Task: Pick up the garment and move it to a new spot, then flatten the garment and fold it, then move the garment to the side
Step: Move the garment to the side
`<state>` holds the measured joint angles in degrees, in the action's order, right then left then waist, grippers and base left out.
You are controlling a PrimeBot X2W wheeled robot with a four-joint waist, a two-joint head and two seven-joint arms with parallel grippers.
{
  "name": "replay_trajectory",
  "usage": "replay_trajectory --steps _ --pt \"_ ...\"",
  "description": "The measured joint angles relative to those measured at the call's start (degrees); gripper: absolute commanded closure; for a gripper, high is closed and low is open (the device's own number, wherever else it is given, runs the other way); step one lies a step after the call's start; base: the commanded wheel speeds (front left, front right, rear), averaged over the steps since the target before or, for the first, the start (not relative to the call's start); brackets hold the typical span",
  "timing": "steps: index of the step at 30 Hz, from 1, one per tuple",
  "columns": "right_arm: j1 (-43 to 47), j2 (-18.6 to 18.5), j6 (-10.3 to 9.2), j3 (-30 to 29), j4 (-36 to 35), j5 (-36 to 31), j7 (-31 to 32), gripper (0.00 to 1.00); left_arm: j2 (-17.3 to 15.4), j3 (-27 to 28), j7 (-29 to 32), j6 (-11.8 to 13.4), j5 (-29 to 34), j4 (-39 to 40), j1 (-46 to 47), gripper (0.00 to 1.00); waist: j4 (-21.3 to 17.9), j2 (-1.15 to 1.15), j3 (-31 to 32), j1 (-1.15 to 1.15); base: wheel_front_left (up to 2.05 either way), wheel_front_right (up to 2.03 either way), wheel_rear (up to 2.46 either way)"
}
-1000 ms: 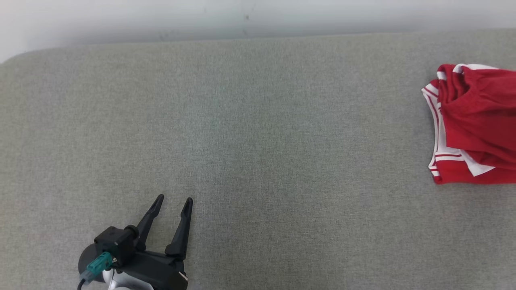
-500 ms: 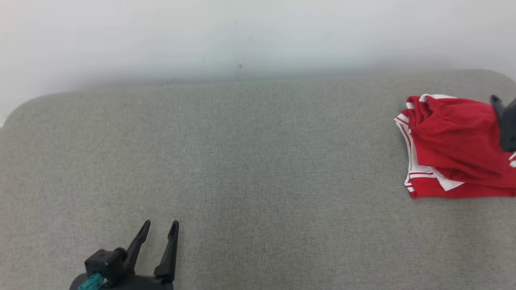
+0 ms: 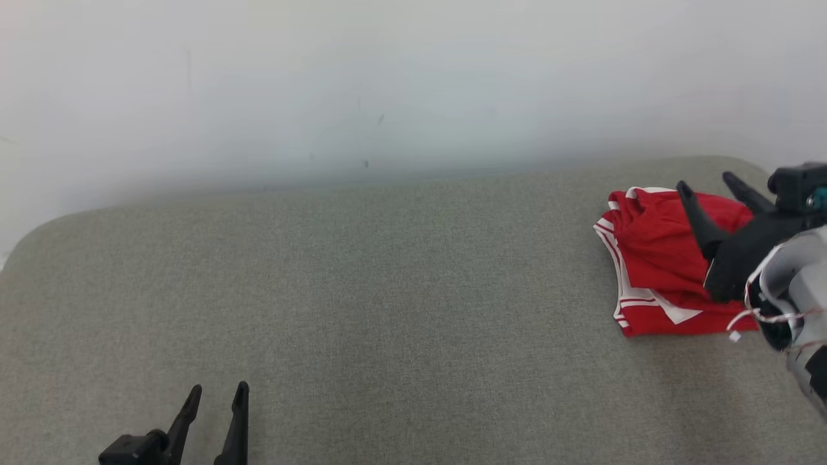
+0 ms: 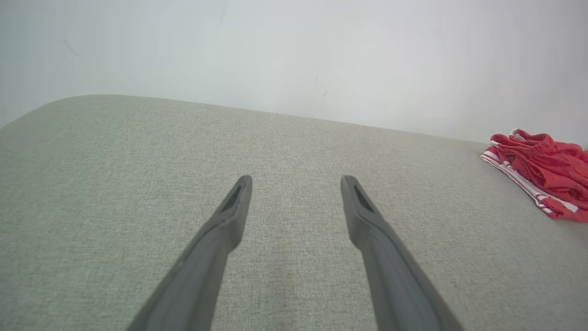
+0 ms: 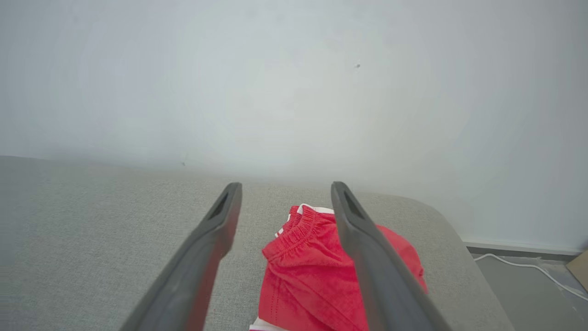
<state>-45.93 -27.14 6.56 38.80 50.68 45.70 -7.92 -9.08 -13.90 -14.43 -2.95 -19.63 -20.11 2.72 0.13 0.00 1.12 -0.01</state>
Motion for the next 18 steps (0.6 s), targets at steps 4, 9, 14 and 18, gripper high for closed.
replay_trajectory --steps 4,9,14,18 --pt "4.33 0.12 0.0 -0.76 -4.04 0.76 -4.0 0.0 -0.3 0.89 0.0 0.54 0.01 1.1 -0.68 0.0 -0.32 0.0 1.21 0.01 0.0 0.0 0.0" --pt "9.92 1.09 -1.24 -0.38 -9.76 0.35 -5.33 0.0 -1.11 2.57 0.0 1.51 0.0 2.83 -3.32 0.0 -1.0 0.0 1.99 0.01 0.0 0.0 0.0" --pt "14.75 0.42 -3.32 -1.57 -14.38 0.38 -5.93 0.0 -1.16 3.18 0.0 1.96 0.0 4.19 -3.93 0.0 -1.61 0.01 2.31 0.01 0.0 0.0 0.0" --pt "18.36 0.1 -5.59 -2.26 -18.35 0.32 -6.28 0.0 -1.2 3.71 0.0 2.8 0.09 5.23 -5.01 0.0 -1.93 0.0 2.51 0.01 0.0 0.0 0.0"
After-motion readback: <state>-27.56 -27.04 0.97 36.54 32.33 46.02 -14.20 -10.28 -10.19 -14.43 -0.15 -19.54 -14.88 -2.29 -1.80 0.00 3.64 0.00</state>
